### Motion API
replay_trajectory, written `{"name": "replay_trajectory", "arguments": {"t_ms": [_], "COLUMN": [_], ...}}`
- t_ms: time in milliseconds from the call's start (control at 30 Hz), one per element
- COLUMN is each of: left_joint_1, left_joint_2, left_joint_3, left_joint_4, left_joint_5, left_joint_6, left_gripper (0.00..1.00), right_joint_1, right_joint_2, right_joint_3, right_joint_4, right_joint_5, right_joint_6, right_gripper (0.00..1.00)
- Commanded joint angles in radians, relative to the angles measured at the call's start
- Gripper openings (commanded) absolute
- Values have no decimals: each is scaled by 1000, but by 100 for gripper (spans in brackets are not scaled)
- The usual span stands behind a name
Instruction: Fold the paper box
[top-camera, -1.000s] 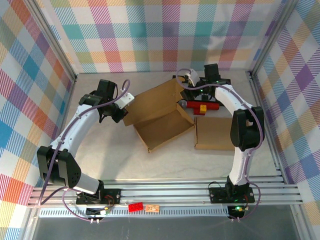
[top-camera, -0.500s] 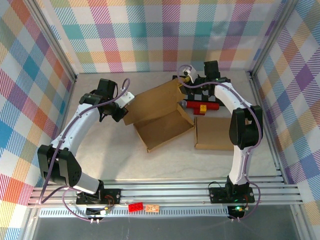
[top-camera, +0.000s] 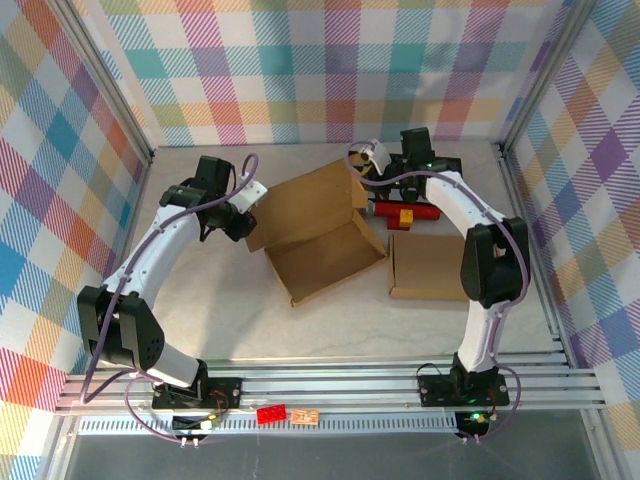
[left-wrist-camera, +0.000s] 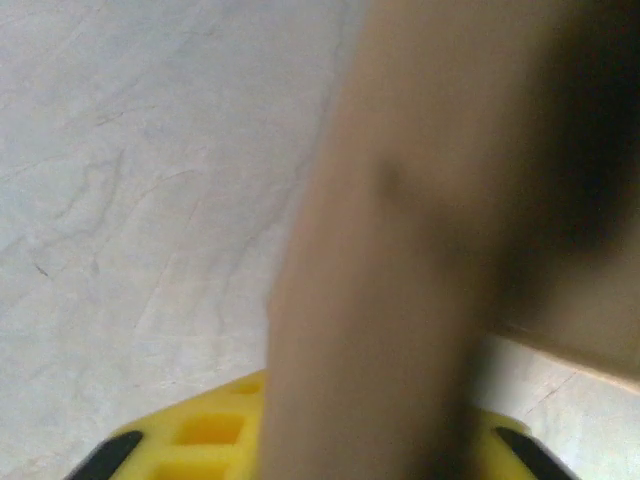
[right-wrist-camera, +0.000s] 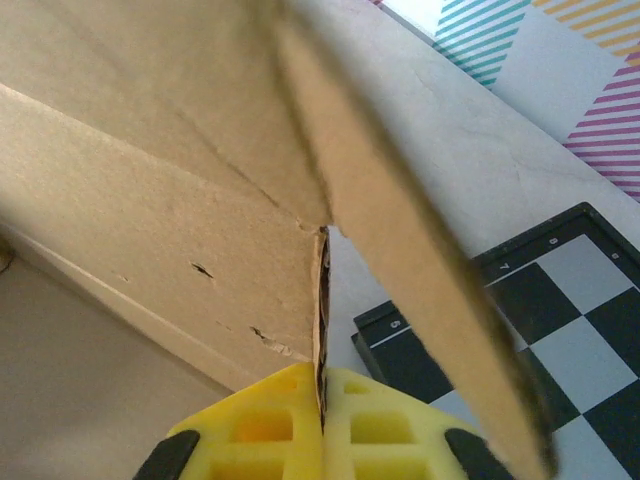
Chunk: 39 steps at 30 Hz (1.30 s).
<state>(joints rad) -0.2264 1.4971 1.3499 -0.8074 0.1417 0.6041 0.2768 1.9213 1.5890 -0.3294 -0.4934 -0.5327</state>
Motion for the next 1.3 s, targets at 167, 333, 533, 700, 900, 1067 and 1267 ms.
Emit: {"name": "replay_trajectory", "arguments": {"t_ms": [167,333,533,700,900,1067,1267], "left_joint_1": [15,116,130,129,130,130,131], "left_joint_2": [-72,-172,-185,-181,-190,-177,-163], "left_joint_3": [-70,-152,-188,-205,-228,-219,-237], "left_joint_4": [107,206,206,188,168,145,189], "left_joint_5": [-4,54,103,97,119,88,86], "left_joint_6": [-129,-314,-320,-294,-299,-293,-321], "left_gripper": [63,78,78,77,72,67,58], "right_joint_1": [64,72,73,73,73,72,74], "right_joint_2": [-128,-186,-195,-197,-206,-216,-215], "right_joint_3": [-111,-183,-183,-177,-195,-210,-210], "right_joint_4": [43,72,37,19,21,28,33], "right_joint_5": [102,147,135,138,136,135,136], "right_joint_6": [44,107,99,98,110,112,123], "right_gripper": [0,0,0,0,0,0,0]}}
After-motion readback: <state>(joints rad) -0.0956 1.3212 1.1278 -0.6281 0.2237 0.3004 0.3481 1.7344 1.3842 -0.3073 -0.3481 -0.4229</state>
